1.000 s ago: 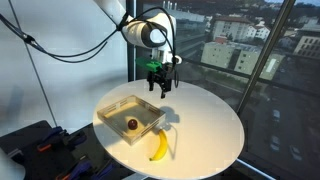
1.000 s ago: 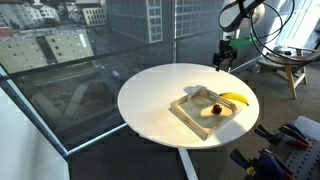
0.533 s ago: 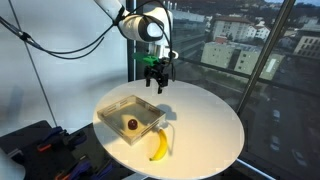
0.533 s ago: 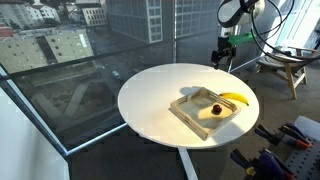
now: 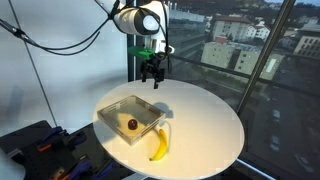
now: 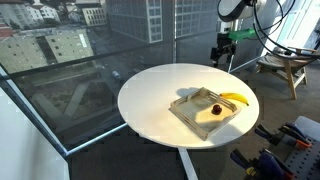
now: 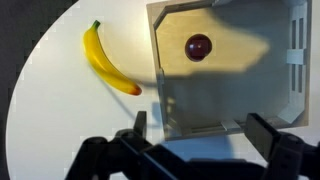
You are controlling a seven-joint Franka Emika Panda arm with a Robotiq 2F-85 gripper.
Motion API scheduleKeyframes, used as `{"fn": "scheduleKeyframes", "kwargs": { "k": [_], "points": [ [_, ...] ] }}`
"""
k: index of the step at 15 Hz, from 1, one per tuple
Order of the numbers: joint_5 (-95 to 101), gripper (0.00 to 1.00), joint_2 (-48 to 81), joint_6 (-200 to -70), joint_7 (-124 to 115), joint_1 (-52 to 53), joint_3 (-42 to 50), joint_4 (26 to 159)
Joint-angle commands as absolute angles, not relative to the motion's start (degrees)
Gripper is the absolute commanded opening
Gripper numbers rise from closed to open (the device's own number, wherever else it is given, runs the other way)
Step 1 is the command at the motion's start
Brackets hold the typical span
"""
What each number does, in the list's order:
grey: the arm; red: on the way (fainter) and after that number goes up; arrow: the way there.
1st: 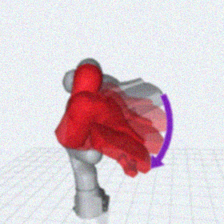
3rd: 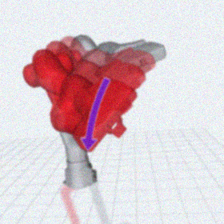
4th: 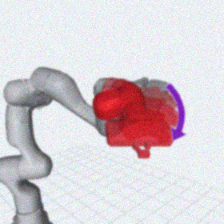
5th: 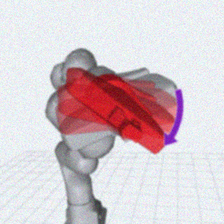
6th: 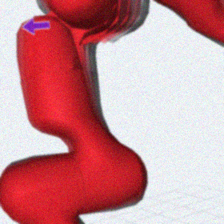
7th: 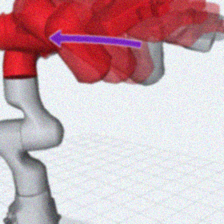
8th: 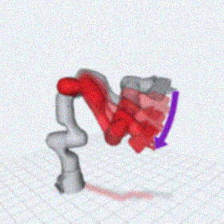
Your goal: Move the banana from the tray to the table
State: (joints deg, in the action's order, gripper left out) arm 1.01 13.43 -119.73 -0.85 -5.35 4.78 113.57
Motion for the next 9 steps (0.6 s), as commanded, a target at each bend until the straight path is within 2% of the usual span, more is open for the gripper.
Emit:
{"fn": "scheduleKeyframes", "kwargs": {
  "k": [1, 9],
  "points": [
    [0.14, 1.00, 10.01, -118.41, -2.07, -4.59, 4.27, 116.13],
    [-0.13, 1.00, 5.16, -117.64, -2.35, -3.06, 3.13, 120.29]
  ]
}}
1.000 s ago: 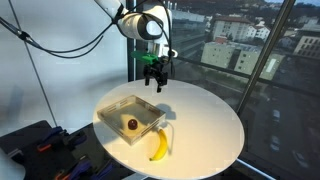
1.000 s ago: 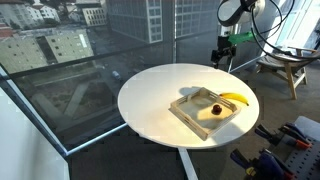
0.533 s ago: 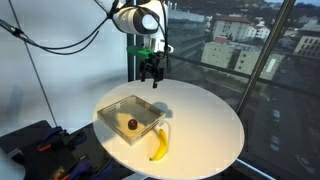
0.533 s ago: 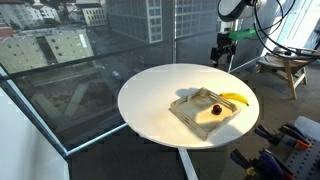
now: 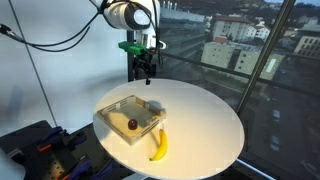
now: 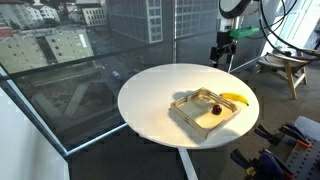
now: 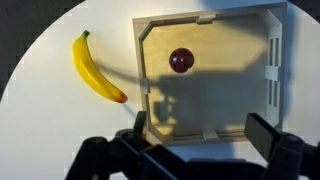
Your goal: Move the banana from the tray to the table
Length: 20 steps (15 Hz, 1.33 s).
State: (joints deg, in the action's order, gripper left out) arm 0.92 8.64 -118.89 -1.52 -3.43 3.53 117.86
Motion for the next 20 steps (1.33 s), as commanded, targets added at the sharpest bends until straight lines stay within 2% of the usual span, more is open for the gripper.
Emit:
{"fn": "scheduleKeyframes", "kwargs": {
  "k": [1, 20],
  "points": [
    [-0.28, 1.00, 4.44, -117.59, -2.19, -2.96, 2.95, 120.86],
    [-1.47, 1.00, -3.35, -113.02, -1.51, -2.19, 1.96, 121.90]
  ]
}}
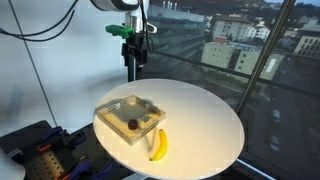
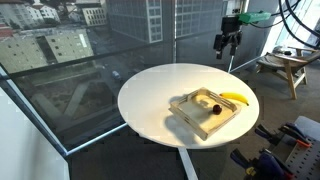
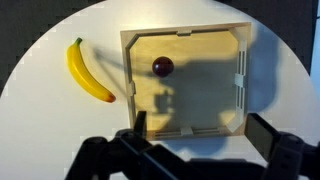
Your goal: Move the banana from the tray to the table
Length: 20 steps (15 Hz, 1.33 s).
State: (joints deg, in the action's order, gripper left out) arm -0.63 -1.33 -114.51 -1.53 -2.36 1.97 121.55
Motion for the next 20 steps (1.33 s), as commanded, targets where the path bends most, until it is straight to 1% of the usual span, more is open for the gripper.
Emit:
{"fn": "scheduleKeyframes", "kwargs": {
  "k": [1, 20],
  "points": [
    [-1.45, 1.00, -3.67, -112.98, -1.51, -2.15, 1.92, 121.93],
    [-1.41, 1.00, -9.83, -110.99, -1.00, -0.54, 0.60, 122.78]
  ]
}}
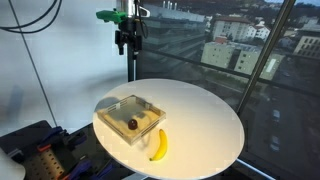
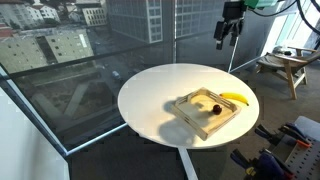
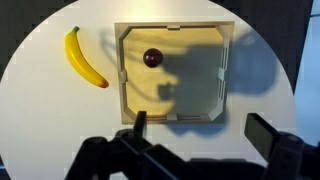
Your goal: Move the banana from the tray to the table
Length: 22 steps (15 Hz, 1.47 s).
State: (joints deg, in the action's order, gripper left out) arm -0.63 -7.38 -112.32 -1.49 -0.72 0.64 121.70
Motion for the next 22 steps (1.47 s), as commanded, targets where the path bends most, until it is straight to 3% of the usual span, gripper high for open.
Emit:
{"fn": "scheduleKeyframes", "kwargs": {
  "k": [1, 22],
  "points": [
    [-1.43, 1.00, -10.18, -110.81, -0.93, -0.54, 0.58, 122.83],
    [-2.19, 1.00, -15.29, -109.30, 0.34, 0.14, 0.41, 125.03]
  ]
}}
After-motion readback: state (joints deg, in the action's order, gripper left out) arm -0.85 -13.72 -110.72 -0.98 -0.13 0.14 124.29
